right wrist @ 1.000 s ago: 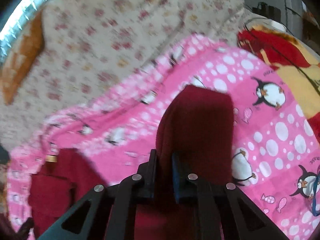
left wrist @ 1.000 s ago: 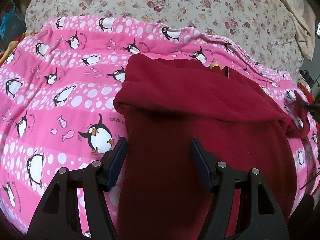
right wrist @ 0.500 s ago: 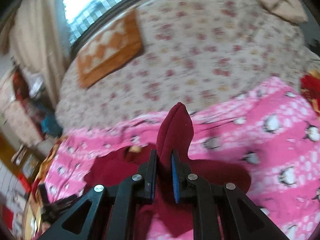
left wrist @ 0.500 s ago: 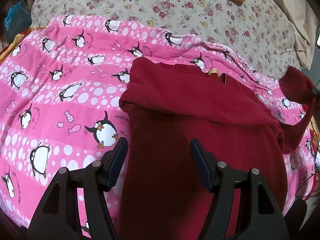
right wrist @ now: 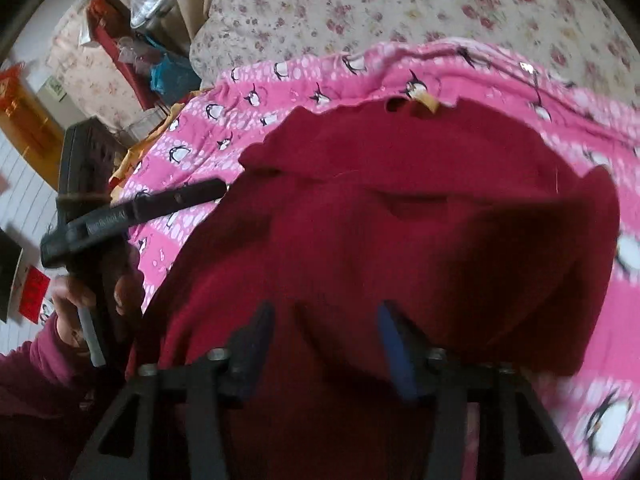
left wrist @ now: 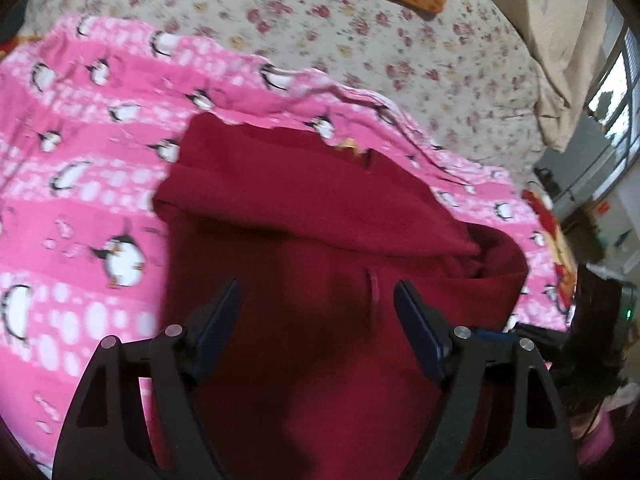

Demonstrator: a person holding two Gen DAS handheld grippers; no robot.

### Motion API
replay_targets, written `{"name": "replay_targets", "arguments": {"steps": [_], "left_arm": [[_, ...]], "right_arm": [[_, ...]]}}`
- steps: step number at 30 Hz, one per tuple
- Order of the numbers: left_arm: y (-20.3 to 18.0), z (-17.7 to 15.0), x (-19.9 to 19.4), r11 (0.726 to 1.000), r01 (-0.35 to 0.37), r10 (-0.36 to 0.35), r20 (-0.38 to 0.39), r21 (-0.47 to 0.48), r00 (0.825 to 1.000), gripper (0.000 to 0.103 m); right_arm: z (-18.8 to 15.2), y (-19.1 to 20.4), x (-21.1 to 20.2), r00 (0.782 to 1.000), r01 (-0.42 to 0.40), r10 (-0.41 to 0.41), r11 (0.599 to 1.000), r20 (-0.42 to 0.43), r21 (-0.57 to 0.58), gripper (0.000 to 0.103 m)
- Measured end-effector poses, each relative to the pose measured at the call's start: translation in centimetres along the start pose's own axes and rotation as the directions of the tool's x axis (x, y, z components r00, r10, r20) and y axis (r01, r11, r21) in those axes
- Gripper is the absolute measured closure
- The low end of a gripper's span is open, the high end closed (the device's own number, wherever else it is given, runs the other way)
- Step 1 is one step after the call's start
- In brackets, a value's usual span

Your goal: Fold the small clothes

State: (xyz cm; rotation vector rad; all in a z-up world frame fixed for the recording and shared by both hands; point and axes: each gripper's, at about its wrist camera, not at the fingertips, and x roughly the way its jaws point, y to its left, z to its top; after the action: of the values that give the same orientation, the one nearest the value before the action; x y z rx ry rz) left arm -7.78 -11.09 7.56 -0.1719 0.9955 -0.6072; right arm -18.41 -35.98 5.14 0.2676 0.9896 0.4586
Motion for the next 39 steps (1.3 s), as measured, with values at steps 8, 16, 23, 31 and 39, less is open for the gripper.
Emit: {"name": "replay_targets", "arguments": {"steps": [8, 16, 23, 31, 39], "left_arm": [[-4.7, -0.2, 4.9, 0.995, 0.015, -0.002, -0.130, 0.096, 0.991, 0.024], [-8.2, -2.4, 6.8, 0.963, -0.068, 0.110, -0.151, 0.260, 0.982, 0.064], [-9.8, -0.1, 4.7, 0.954, -0.084, 0.116, -0.096, 0.289, 0.989, 0.089], [-14.8, 7.6, -0.5, 0.943, -0.060, 0.043, 0.058, 0.327, 0.997, 0.090], [-20.5, 14.8, -4.2, 0.927, -0.076, 0.005, 0.190, 0.366, 0.982, 0.091]], "right_arm": [[-3.0, -2.0, -5.5, 0.991, 0.002, -0.017, 0.994, 0.136, 0.112, 0.033], [-5.4, -5.5, -8.5, 0.980, 0.007, -0.054, 0.971, 0.190, 0.239, 0.033], [-6.5, -7.6, -9.4, 0.974, -0.024, -0.047, 0.951, 0.222, 0.308, 0.033], [-6.5, -7.9, -9.6, 0.973, -0.028, -0.043, 0.953, 0.227, 0.301, 0.033], [-6.2, -7.8, -8.9, 0.975, 0.014, -0.082, 0.950, 0.207, 0.311, 0.028]]}}
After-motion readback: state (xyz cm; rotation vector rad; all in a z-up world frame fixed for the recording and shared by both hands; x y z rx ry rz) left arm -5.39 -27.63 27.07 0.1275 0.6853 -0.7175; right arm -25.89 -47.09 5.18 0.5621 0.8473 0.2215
